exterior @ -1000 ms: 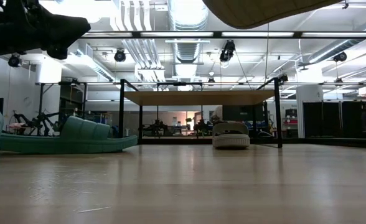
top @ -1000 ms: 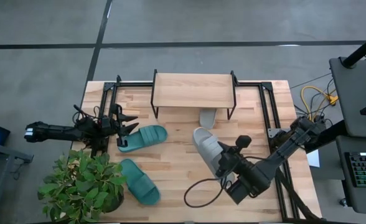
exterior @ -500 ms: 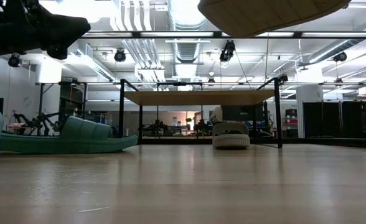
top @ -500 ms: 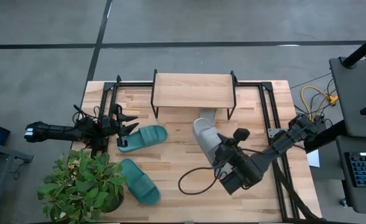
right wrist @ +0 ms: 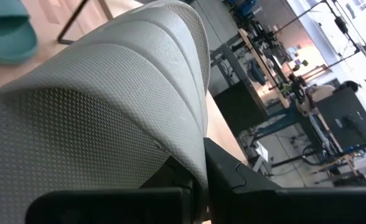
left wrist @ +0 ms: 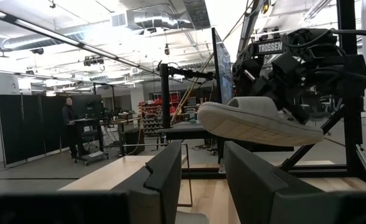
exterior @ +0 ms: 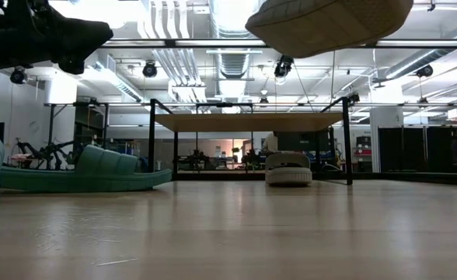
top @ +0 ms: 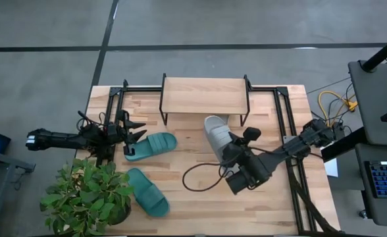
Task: Pick and place slides into the shelf
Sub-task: Put the bottom gray slipper on the shelf
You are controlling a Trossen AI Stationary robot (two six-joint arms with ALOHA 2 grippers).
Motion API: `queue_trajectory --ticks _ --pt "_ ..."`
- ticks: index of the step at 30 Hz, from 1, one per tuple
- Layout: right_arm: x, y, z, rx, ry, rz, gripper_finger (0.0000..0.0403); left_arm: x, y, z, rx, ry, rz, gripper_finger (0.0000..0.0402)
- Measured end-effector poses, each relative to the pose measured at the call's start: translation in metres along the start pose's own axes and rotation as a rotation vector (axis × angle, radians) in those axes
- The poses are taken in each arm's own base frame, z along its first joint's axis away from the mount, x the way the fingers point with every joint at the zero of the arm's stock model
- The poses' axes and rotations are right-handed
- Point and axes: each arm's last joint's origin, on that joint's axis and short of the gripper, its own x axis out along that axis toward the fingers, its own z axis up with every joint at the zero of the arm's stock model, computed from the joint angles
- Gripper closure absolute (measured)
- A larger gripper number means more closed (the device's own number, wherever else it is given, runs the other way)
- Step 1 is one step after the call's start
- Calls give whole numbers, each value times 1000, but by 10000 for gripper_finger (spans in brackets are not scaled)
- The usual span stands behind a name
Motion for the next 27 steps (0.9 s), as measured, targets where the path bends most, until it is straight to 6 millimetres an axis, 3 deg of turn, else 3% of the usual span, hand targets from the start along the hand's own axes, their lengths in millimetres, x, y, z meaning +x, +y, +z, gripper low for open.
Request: queue_trajectory --ticks 27 --pt "53 -19 8 -22 134 -107 394 0 0 0 0 0 0 294"
